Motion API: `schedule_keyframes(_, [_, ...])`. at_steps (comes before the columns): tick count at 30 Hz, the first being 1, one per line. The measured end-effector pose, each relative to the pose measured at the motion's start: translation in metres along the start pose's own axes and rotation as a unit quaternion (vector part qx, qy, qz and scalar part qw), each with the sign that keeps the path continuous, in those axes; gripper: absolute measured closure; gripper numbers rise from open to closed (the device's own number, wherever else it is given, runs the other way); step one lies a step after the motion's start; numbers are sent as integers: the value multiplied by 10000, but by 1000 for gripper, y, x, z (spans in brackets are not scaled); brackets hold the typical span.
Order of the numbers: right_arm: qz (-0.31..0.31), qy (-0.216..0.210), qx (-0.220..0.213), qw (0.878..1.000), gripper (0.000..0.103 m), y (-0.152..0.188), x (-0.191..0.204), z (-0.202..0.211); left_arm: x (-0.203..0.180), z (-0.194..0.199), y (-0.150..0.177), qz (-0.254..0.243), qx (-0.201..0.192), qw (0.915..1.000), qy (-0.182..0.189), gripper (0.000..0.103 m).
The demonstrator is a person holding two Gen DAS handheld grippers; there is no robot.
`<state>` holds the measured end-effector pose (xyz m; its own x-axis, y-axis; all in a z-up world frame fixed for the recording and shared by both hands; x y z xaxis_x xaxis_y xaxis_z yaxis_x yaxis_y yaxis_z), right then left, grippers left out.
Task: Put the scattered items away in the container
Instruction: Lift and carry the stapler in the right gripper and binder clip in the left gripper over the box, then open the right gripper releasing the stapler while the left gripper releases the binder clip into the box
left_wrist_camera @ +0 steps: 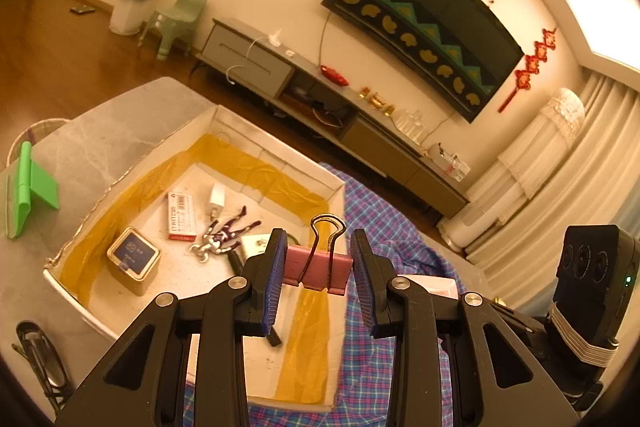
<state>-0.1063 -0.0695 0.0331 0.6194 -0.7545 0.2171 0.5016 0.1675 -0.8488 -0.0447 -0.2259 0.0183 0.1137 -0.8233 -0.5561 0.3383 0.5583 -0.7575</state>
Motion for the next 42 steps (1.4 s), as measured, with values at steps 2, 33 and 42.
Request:
schedule_keyframes(2, [4, -31, 51, 10000, 76, 0, 2, -6, 4, -1, 0, 37, 9, 10000, -61, 69])
schedule_keyframes(33, [-323, -410, 1138, 9921, 76, 24, 20, -111, 64, -24, 5, 858, 313, 9926, -798, 69])
schedule_keyframes(42, [-371, -366, 1542, 9867, 76, 35, 22, -138, 86, -35, 12, 986, 491, 9857, -1278, 69])
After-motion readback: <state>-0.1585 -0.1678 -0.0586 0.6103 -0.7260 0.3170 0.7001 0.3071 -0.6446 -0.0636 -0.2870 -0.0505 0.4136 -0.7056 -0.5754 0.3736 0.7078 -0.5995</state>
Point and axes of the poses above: each gripper's, at about its wrist camera, not at the fingertips, and z roughly against the way its jaws point, x to its left, y to its underside, the point moved 6 cm from there along -z, roughly the way its jaws point, and after that the axes turned 12 degrees about -x, right-handed, at the moved point
